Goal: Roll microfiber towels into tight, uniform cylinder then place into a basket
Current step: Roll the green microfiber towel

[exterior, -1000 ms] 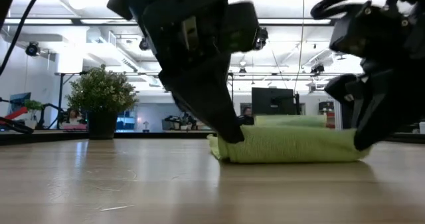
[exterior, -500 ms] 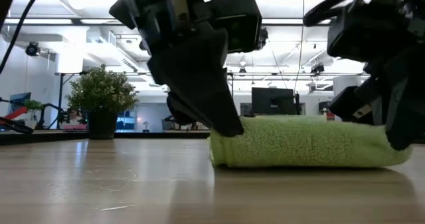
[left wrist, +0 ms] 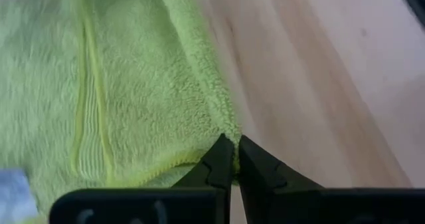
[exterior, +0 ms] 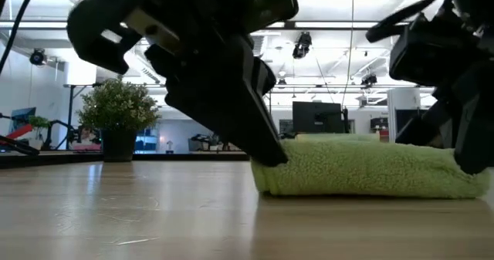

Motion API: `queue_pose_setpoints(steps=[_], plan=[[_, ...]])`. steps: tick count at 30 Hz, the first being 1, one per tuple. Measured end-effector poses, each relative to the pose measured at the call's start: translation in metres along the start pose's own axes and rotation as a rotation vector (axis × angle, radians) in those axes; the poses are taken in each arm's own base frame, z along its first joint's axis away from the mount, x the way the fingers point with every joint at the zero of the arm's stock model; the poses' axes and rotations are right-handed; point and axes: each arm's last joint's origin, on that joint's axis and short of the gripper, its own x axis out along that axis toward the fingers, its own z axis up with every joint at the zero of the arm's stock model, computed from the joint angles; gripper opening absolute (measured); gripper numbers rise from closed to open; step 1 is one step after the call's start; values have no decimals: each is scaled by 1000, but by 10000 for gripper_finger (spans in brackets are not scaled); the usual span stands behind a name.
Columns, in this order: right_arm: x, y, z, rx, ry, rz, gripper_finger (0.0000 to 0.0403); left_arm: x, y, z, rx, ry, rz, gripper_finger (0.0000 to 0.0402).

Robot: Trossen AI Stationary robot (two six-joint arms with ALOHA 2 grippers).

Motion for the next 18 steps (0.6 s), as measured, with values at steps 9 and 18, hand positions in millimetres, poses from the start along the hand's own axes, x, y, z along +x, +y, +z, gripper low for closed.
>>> queue_pose_setpoints(steps=[9, 18], plan=[[-5, -6, -8, 25, -70, 74, 13, -1, -4, 7, -41, -53, -21, 2], [-4, -2, -5, -200, -91, 76, 13, 0, -3, 5, -223, -45, -38, 1]])
